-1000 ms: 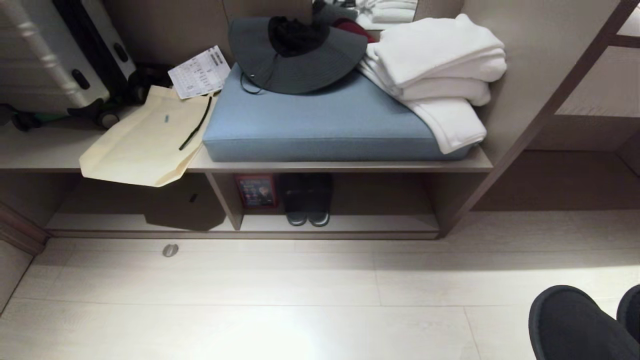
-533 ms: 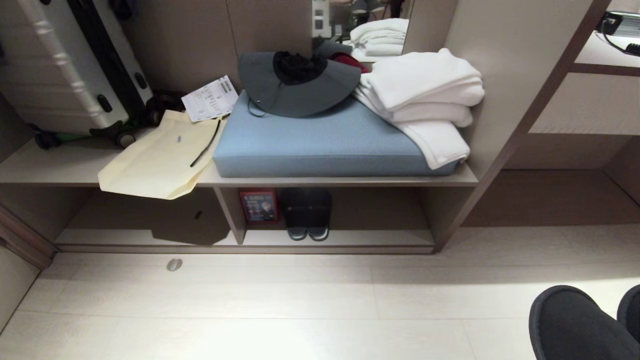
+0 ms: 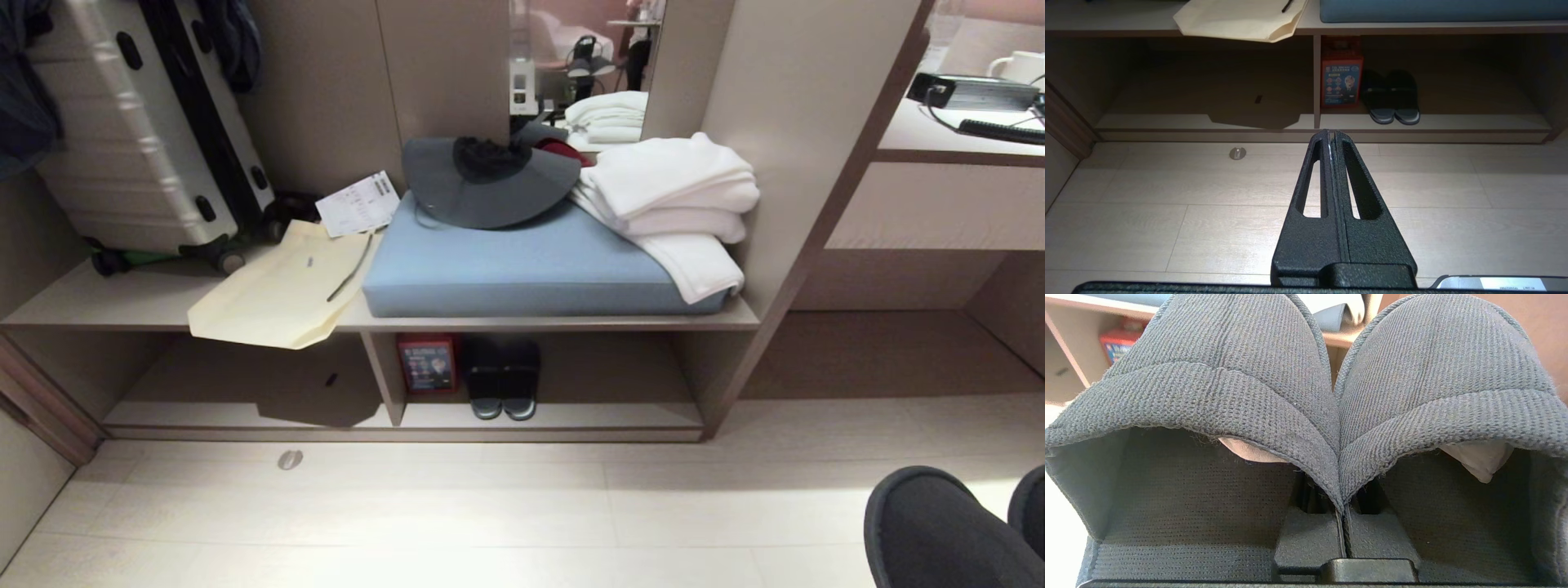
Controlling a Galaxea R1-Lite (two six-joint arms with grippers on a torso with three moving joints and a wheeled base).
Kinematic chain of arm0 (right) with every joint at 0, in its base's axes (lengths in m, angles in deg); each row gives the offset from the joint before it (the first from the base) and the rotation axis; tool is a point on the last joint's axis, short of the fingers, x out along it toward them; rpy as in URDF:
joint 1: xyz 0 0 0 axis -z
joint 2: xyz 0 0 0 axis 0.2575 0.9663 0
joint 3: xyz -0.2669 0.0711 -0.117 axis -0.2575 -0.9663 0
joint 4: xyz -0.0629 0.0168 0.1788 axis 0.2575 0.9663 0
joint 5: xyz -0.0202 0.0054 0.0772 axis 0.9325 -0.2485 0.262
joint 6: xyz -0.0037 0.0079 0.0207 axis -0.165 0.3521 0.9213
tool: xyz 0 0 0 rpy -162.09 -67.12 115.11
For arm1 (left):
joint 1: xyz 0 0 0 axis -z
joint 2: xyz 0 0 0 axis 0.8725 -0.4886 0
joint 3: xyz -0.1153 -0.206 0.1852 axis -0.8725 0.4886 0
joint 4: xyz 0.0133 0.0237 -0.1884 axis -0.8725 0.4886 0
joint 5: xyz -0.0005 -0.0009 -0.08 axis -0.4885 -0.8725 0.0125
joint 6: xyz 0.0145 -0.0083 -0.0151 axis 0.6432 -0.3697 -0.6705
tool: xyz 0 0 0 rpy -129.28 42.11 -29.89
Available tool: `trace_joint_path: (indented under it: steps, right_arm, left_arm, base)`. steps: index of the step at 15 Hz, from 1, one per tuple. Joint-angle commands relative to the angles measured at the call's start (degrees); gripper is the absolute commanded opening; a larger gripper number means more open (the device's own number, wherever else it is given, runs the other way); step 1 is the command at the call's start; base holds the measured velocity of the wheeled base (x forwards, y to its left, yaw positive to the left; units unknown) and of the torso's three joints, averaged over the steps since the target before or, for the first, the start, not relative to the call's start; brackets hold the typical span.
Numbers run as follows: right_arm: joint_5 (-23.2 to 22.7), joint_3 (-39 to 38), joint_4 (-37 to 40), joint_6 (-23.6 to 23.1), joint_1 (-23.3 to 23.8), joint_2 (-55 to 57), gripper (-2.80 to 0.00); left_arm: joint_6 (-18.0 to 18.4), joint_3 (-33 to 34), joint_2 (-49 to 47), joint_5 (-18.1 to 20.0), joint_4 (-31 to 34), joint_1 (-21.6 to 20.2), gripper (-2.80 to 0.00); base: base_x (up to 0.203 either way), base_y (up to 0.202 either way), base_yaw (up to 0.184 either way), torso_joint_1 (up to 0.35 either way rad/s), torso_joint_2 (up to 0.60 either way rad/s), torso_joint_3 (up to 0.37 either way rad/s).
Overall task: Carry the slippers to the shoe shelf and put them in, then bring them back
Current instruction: Place the slippers on the floor
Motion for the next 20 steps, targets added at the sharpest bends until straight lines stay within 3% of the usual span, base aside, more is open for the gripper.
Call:
trace_joint_path:
  steps: [1, 7, 20]
  right_arm:
    - [0.0, 0.0, 0.0, 0.0, 0.0, 0.1, -2.8]
    - [0.0, 0.0, 0.0, 0.0, 0.0, 0.1, -2.8]
    - [0.0, 0.0, 0.0, 0.0, 0.0, 0.1, -2.8]
  left_arm:
    - [0.0, 0.0, -0.1, 0.0, 0.0, 0.0, -2.8]
    - [0.1, 0.0, 0.0, 0.0, 0.0, -0.1, -2.8]
    - [0.3, 0.0, -0.1, 0.0, -0.1, -0.1, -2.8]
  base:
    - [0.0, 0.0, 0.0, 0.002, 0.01, 0.198]
    - [0.0, 0.0, 0.0, 0.005, 0.0, 0.19]
    - [0.0, -0.006, 0.0, 0.001, 0.0, 0.01]
